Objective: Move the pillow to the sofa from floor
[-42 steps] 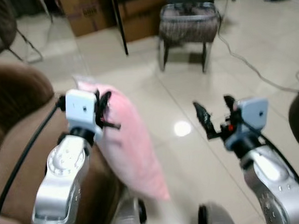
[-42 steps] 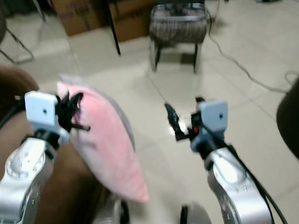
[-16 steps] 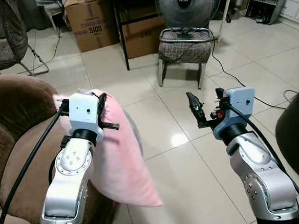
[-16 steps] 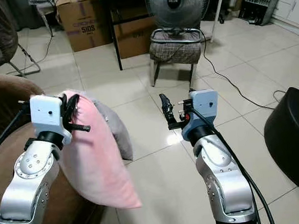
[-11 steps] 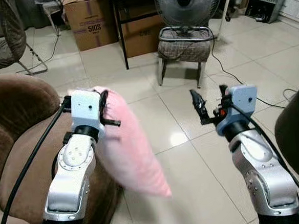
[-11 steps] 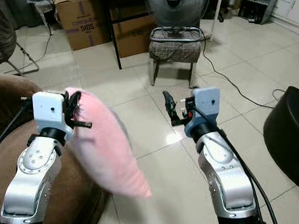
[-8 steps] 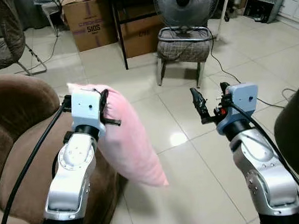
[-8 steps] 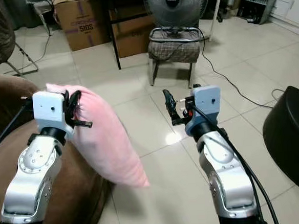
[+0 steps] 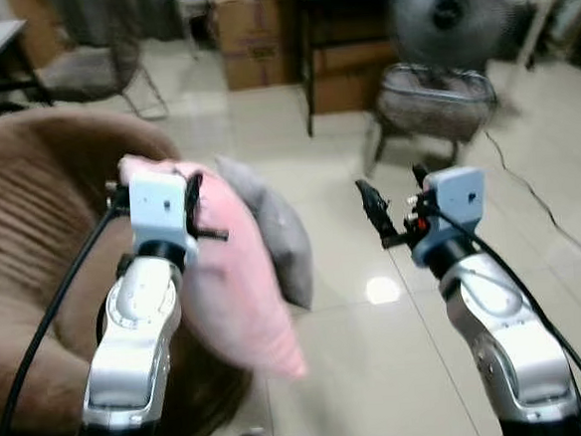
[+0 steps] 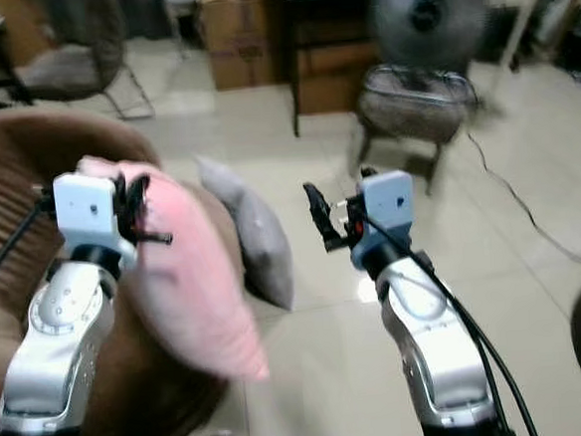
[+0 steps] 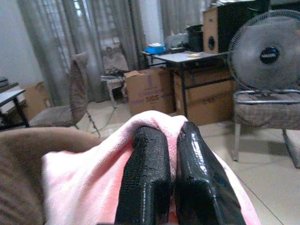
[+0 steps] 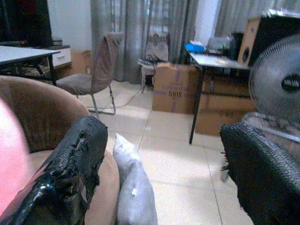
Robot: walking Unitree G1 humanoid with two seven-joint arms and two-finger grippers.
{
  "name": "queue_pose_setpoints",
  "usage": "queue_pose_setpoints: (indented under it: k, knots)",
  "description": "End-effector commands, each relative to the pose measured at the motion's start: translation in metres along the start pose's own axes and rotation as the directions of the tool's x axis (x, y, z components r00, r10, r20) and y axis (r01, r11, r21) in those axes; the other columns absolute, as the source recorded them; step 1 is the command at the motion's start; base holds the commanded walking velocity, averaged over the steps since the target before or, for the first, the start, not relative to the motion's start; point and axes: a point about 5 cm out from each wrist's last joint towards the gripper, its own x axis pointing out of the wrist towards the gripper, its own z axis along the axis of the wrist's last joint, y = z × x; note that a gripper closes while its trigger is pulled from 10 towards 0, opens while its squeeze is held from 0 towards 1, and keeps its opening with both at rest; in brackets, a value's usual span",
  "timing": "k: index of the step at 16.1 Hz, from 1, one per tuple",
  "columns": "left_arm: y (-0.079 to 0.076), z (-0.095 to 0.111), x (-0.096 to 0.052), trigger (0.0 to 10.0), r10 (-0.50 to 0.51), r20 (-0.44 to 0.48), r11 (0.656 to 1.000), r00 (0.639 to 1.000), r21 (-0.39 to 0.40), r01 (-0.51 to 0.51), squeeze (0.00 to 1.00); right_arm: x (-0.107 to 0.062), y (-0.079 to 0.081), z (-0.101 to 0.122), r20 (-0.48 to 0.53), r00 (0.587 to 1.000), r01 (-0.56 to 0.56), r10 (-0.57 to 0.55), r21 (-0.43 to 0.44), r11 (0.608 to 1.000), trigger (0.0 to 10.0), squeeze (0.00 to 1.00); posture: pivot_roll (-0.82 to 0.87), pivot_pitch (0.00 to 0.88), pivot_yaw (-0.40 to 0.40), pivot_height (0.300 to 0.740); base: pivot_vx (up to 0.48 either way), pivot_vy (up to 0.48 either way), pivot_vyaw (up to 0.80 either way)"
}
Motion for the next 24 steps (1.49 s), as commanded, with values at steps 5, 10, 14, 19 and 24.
queue_pose_setpoints:
  k: [5, 10, 14, 19, 24]
  knots:
    - [0.003, 0.01, 0.0, 10.0, 0.018, 0.042, 0.999, 0.999, 0.032, -0.02, 0.0, 0.002, 0.002, -0.004, -0.018, 0.999, -0.038, 0.038, 0.028, 0.999, 10.0, 0.0, 0.09, 0.0, 0.005, 0.74, 0.385, 0.0, 0.16]
    - [0.0, 0.014, 0.006, 10.0, -0.042, 0.047, 0.998, 0.998, 0.053, 0.04, 0.0, -0.002, 0.002, -0.003, -0.01, 0.999, -0.037, 0.037, -0.019, 0.999, 10.0, 0.0, 0.08, 0.0, 0.053, 0.74, 0.405, 0.0, 0.31]
    - [-0.003, 0.012, 0.006, 10.0, -0.05, 0.037, 0.998, 0.998, 0.044, 0.048, 0.0, -0.005, 0.005, -0.002, -0.009, 0.997, -0.077, 0.077, -0.038, 0.996, 10.0, 0.0, 0.07, 0.0, 0.057, 0.74, 0.4, 0.0, 0.79]
    - [0.0, 0.012, 0.002, 10.0, -0.038, 0.031, 0.998, 0.999, 0.053, 0.037, 0.0, -0.004, 0.015, -0.004, -0.017, 0.99, -0.142, 0.142, -0.036, 0.989, 10.0, 0.0, 0.09, 0.0, 0.04, 0.74, 0.389, 0.0, 0.79]
    - [-0.005, 0.008, 0.002, 10.0, -0.079, -0.003, 0.995, 0.997, 0.061, 0.079, 0.0, -0.004, 0.01, -0.008, -0.031, 0.996, -0.088, 0.088, 0.02, 0.996, 10.0, 0.0, 0.09, 0.0, 0.045, 0.74, 0.145, 0.0, 0.0]
